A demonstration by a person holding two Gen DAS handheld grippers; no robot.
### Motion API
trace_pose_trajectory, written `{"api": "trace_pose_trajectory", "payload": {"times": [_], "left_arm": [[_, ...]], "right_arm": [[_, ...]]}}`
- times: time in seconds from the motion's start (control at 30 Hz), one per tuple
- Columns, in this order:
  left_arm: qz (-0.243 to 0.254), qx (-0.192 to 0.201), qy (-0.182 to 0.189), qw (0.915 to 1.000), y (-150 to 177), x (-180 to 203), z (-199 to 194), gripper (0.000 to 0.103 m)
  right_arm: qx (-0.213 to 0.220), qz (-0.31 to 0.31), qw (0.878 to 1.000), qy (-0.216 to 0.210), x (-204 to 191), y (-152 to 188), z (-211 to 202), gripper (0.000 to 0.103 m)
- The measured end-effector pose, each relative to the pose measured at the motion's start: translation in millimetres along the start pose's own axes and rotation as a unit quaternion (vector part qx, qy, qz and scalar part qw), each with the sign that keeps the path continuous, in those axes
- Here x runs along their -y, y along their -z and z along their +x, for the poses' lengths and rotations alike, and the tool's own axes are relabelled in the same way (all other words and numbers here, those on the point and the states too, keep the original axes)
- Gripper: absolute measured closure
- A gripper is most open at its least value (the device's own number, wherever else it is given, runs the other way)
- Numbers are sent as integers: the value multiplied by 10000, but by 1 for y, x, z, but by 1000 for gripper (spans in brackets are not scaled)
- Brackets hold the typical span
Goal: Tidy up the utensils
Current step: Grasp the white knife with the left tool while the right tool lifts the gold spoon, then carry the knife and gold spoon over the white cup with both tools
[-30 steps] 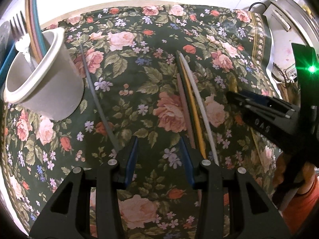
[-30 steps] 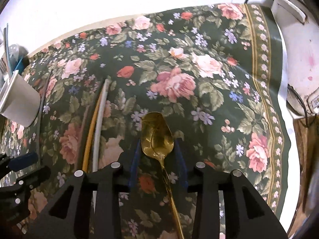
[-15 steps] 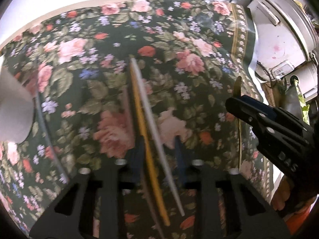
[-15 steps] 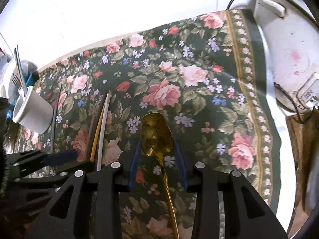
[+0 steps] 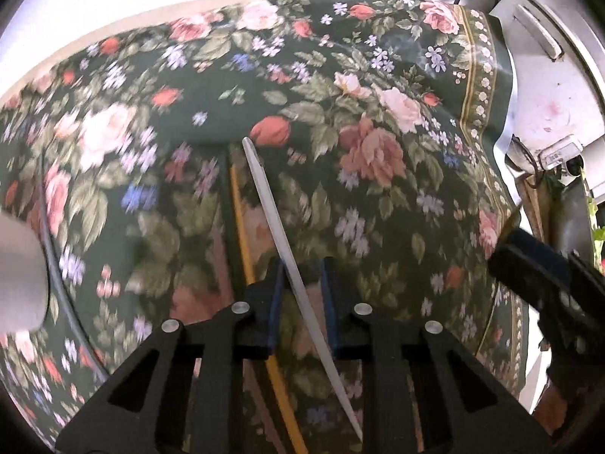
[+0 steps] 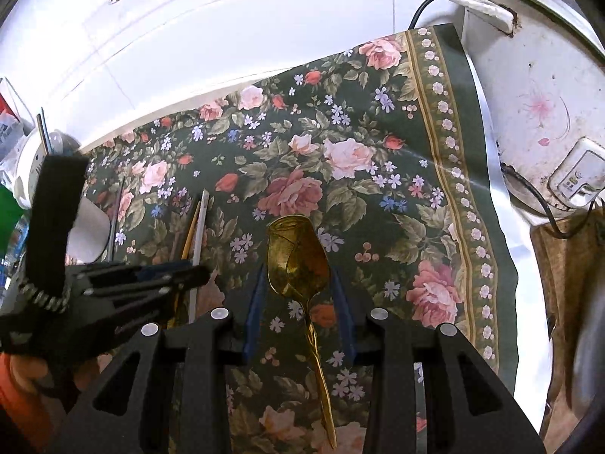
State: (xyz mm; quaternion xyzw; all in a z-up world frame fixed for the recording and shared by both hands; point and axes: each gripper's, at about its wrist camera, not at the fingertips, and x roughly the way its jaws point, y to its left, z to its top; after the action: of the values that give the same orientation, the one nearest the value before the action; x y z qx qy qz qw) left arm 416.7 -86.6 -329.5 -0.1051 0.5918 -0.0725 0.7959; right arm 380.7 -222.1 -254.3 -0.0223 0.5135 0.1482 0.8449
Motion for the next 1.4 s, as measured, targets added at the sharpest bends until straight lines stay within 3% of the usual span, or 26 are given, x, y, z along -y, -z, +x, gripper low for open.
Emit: {"api": "trace_pose_trajectory", "payload": {"times": [0.1,0.27,0.37,0.43,0.73,1.13,1.4], "left_arm": [[14,-60,179,9998,-8,7,5,84],[278,-113,-70,9995,-12,26,11,84],[202,-155,-81,9996,-17,29,14,89],[182,-156,-99,9997,-21,30,17,98],[338,-84,-31,9994,-11,30,6,99],[365,1020,225,9939,24,26,-88,99],[321,1959,82,9801,37,22,-148,99]], "right_arm": [[25,14,10000,-40,2,-1,-2,72],[41,24,9999,-101,3,1,-4,72],[47,60,9999,-97,5,3,-6,72],[63,75,9999,-82,5,4,-8,72],[183,94,9998,-66,0,6,-21,72],[576,206,9981,51,-5,11,-55,72],[853,216,9961,26,-17,12,-80,72]]}}
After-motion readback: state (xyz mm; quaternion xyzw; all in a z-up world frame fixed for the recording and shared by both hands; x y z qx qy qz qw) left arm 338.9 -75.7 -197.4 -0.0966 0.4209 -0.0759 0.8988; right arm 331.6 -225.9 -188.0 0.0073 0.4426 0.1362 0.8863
